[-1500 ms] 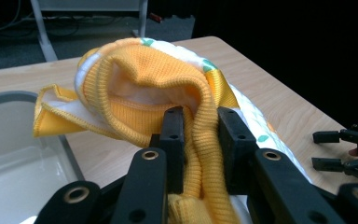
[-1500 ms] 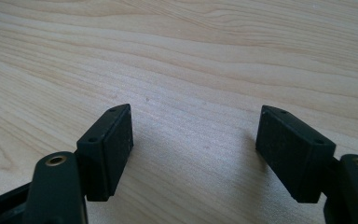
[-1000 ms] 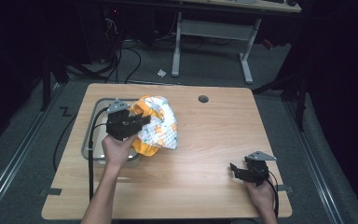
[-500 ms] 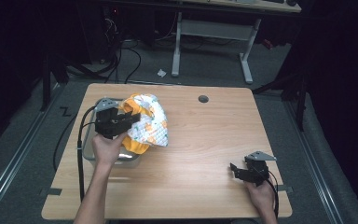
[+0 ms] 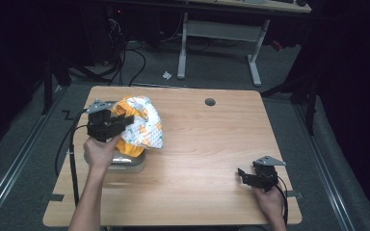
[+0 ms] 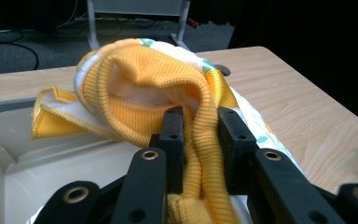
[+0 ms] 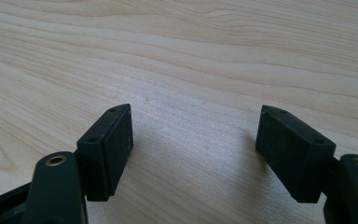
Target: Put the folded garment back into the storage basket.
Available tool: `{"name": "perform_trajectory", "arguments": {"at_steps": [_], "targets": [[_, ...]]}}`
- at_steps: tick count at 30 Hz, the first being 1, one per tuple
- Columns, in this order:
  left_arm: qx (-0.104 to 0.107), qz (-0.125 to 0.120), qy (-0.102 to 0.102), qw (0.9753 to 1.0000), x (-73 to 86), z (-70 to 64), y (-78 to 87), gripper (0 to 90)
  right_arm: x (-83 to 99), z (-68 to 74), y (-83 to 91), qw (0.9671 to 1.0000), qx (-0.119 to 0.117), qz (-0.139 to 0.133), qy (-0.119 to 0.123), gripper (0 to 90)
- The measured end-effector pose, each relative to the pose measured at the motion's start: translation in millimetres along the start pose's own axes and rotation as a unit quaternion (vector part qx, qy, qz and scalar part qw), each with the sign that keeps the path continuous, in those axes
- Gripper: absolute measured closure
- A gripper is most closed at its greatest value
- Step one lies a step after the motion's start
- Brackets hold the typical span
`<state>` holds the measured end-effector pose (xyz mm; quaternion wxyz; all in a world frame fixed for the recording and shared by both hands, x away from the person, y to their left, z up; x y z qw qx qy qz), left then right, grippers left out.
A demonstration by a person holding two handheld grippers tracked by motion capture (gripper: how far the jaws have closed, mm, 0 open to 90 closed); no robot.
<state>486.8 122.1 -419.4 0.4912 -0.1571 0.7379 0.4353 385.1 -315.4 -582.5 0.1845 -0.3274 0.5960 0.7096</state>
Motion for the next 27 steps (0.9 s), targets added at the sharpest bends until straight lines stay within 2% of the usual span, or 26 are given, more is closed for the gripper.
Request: {"name": "perform_trajectory", "arguments": {"at_steps": [15, 27], "targets": [[-0.02, 0.012, 0.008, 0.9997, 8.9, 21.6, 2.6, 73.7, -0.1, 0.1, -0.1, 1.0, 0.0, 0.0, -0.001, 27.6], [-0.02, 0.033, 0.014, 0.9992, 22.4, 34.6, -5.1, 73.7, -0.1, 0.1, -0.1, 1.0, 0.0, 0.0, -0.001, 27.6]]}}
Point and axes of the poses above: each handheld gripper's, and its own axes: y roughly backward along the jaws, x roughly out of its underside, z roughly to its left, the point moved 9 cm from there along -y, roughly forward along the jaws, and after that the axes turned 7 degrees about -y, right-handed, at the moved point
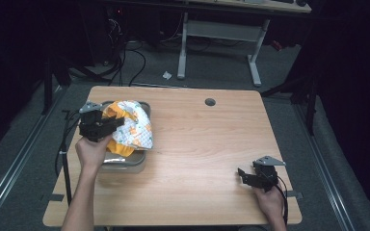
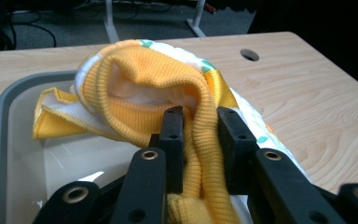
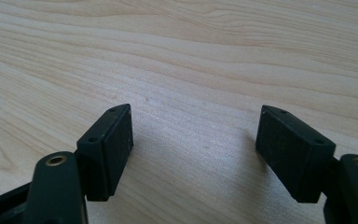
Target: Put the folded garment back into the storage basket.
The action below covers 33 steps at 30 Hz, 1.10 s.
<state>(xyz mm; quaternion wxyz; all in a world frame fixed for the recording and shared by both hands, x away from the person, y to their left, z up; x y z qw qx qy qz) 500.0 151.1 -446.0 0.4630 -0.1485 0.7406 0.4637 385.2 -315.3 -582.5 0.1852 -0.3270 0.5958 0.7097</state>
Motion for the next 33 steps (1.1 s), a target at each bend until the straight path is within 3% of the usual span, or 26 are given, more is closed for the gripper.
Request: {"name": "perform_trajectory", "arguments": {"at_steps": [9, 23, 28, 33], "targets": [[-0.005, 0.021, 0.019, 0.9996, 13.5, 12.2, -11.3, 73.3, 0.0, 0.0, 0.0, 1.0, 0.0, 0.0, 0.0, 27.6], [-0.027, 0.061, 0.02, 0.9975, 32.9, 26.0, -31.4, 73.0, 0.0, 0.0, 0.0, 1.0, 0.0, 0.0, 0.0, 27.6], [-0.054, 0.087, 0.006, 0.9948, 41.8, 32.5, -38.0, 72.4, 0.0, -0.1, 0.0, 1.0, 0.0, 0.0, 0.0, 27.6], [-0.06, 0.101, 0.007, 0.993, 47.0, 35.8, -42.1, 71.7, 0.0, -0.1, 0.0, 1.0, 0.0, 0.0, 0.0, 27.6]]}}
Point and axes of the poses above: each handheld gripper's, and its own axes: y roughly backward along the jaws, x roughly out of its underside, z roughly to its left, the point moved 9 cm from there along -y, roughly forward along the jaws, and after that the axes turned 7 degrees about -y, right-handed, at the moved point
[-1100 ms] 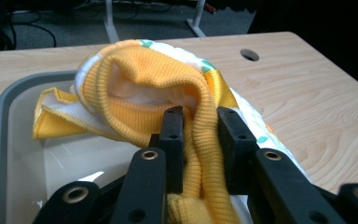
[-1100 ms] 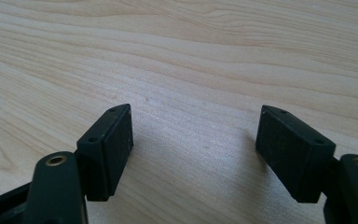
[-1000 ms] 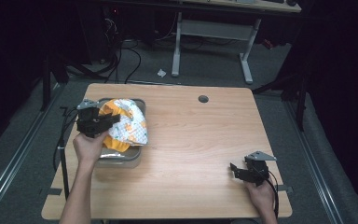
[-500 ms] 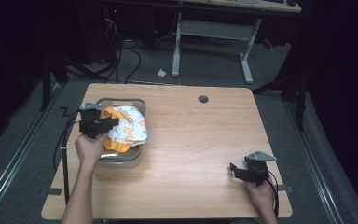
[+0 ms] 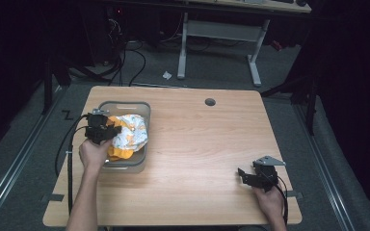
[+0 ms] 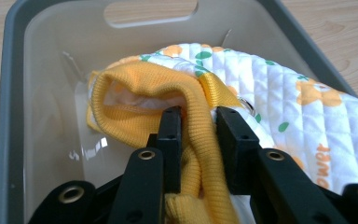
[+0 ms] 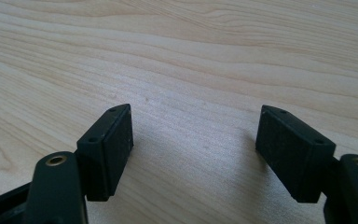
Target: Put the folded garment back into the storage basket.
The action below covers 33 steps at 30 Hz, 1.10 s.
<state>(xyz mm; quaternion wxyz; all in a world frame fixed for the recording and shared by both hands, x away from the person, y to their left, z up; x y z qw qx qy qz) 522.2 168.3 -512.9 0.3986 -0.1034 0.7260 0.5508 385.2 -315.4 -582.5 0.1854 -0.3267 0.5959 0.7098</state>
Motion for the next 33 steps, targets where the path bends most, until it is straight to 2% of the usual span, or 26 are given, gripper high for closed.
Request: {"name": "perform_trajectory", "arguments": {"at_steps": [4, 9, 12, 16, 19, 23, 33], "targets": [[-0.01, 0.008, 0.006, 0.9999, 1.1, 2.9, -2.1, 69.3, 0.0, 0.0, 0.0, 1.0, 0.0, 0.0, 0.0, 27.6], [-0.019, 0.003, 0.008, 0.9998, -0.1, 4.2, 0.1, 66.4, 0.0, 0.0, 0.0, 1.0, 0.0, 0.0, 0.0, 27.6], [-0.024, 0.004, 0.005, 0.9997, 0.0, 4.3, 1.5, 63.1, -0.1, 0.0, -0.1, 1.0, 0.0, 0.0, 0.0, 27.6], [-0.03, -0.006, 0.005, 0.9995, -2.2, 2.4, 4.5, 56.4, -0.1, -0.1, -0.1, 1.0, 0.0, 0.0, 0.0, 27.6], [-0.032, -0.017, 0.004, 0.9993, -5.1, -0.8, 7.8, 49.2, -0.1, 0.1, 0.0, 1.0, 0.0, 0.0, 0.0, 27.6], [-0.032, -0.032, 0.001, 0.999, -9.1, -6.5, 13.8, 44.6, -0.1, 0.1, 0.0, 1.0, 0.0, 0.0, 0.0, 27.6], [-0.017, -0.05, -0.012, 0.9986, -13.8, -29.5, 23.8, 38.5, 0.0, 0.0, 0.0, 1.0, 0.0, 0.0, 0.0, 27.6]]}}
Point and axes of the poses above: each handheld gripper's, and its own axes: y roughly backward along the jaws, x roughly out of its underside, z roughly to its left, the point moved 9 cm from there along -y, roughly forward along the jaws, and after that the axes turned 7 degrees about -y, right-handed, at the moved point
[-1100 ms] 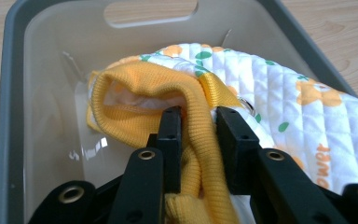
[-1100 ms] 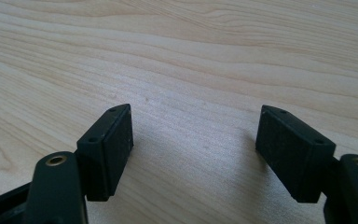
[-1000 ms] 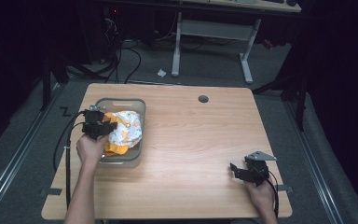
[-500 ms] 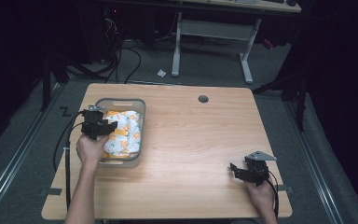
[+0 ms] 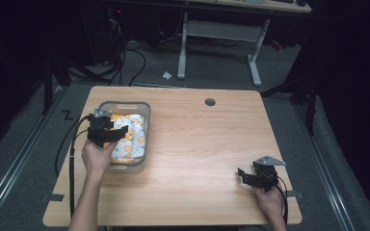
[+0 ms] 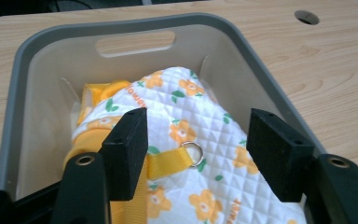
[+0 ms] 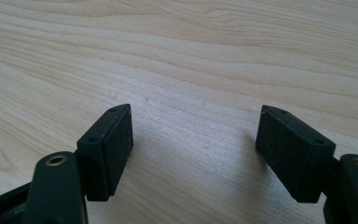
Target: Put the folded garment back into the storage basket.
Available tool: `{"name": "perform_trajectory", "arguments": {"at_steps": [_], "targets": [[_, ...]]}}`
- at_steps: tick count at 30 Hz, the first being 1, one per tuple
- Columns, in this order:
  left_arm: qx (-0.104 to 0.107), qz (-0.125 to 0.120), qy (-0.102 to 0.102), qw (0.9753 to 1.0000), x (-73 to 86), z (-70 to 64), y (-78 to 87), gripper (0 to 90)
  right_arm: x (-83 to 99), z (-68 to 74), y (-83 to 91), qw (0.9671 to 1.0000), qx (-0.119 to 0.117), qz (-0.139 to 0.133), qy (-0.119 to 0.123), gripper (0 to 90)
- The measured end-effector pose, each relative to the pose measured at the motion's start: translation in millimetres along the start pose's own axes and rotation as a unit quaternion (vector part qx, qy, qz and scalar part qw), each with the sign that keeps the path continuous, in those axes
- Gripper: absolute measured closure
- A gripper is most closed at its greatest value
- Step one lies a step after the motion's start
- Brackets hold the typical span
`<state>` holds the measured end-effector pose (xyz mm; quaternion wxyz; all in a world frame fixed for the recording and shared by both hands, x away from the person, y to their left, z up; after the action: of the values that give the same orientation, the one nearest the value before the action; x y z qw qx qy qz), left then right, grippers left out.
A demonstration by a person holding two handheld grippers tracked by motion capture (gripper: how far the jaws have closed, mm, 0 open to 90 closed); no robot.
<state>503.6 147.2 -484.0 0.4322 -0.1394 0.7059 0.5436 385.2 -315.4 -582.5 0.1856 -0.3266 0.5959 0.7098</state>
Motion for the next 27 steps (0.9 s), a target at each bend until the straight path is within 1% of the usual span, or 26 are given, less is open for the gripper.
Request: {"name": "perform_trajectory", "arguments": {"at_steps": [2, 7, 16, 20, 27], "targets": [[-0.001, -0.004, -0.002, 1.0, -0.9, -3.9, 1.1, 38.2, 0.0, 0.0, 0.0, 1.0, 0.0, 0.0, 0.0, 27.6], [0.008, -0.008, -0.002, 0.9999, -2.9, -12.0, 3.7, 36.9, 0.0, -0.1, 0.0, 1.0, 0.0, 0.0, 0.001, 27.6], [0.016, -0.02, -0.015, 0.9996, -5.9, -26.3, 11.2, 36.7, 0.0, -0.1, 0.0, 1.0, 0.0, 0.0, 0.001, 27.6], [0.021, -0.02, -0.024, 0.9993, -6.0, -33.8, 13.1, 36.4, 0.0, -0.1, 0.0, 1.0, 0.0, 0.0, 0.0, 27.6], [0.029, -0.021, -0.026, 0.999, -5.1, -43.1, 15.9, 36.4, 0.1, 0.0, 0.1, 1.0, 0.0, 0.0, 0.0, 27.6]]}}
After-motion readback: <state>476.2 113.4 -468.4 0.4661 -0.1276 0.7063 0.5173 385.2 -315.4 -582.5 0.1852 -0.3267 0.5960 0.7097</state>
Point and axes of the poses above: each handheld gripper's, and its own axes: y roughly backward along the jaws, x roughly out of its underside, z roughly to its left, the point moved 9 cm from there along -y, roughly forward along the jaws, and after that the axes turned 7 degrees about -y, right-handed, at the moved point
